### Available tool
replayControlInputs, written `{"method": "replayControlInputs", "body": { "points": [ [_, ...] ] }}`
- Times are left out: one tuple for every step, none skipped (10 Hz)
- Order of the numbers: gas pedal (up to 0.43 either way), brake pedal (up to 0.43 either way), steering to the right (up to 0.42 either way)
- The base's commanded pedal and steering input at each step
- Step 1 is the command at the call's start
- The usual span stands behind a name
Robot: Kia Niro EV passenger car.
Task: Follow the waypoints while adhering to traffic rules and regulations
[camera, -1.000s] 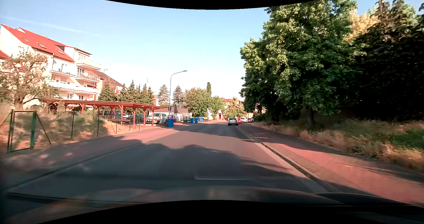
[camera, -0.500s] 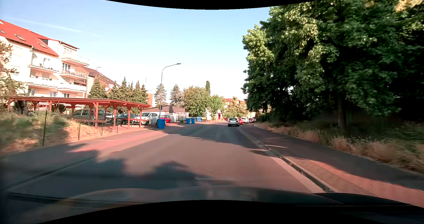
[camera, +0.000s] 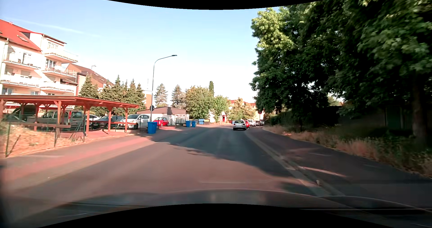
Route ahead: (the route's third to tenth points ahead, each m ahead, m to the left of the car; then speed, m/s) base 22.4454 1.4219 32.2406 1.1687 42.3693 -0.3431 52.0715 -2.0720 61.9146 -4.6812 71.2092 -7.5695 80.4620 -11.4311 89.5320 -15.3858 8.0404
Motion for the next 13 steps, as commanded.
{"method": "replayControlInputs", "body": {
  "points": [
    [0.028, 0.0, -0.007],
    [0.028, 0.0, -0.009],
    [0.028, 0.0, -0.013],
    [0.028, 0.0, -0.019],
    [0.028, 0.0, -0.027],
    [0.028, 0.0, -0.033],
    [0.028, 0.0, -0.036],
    [0.028, 0.0, -0.037],
    [0.028, 0.0, -0.037],
    [0.028, 0.0, -0.037],
    [0.028, 0.0, -0.037],
    [0.028, 0.0, -0.036],
    [0.028, 0.0, -0.036]
  ]
}}
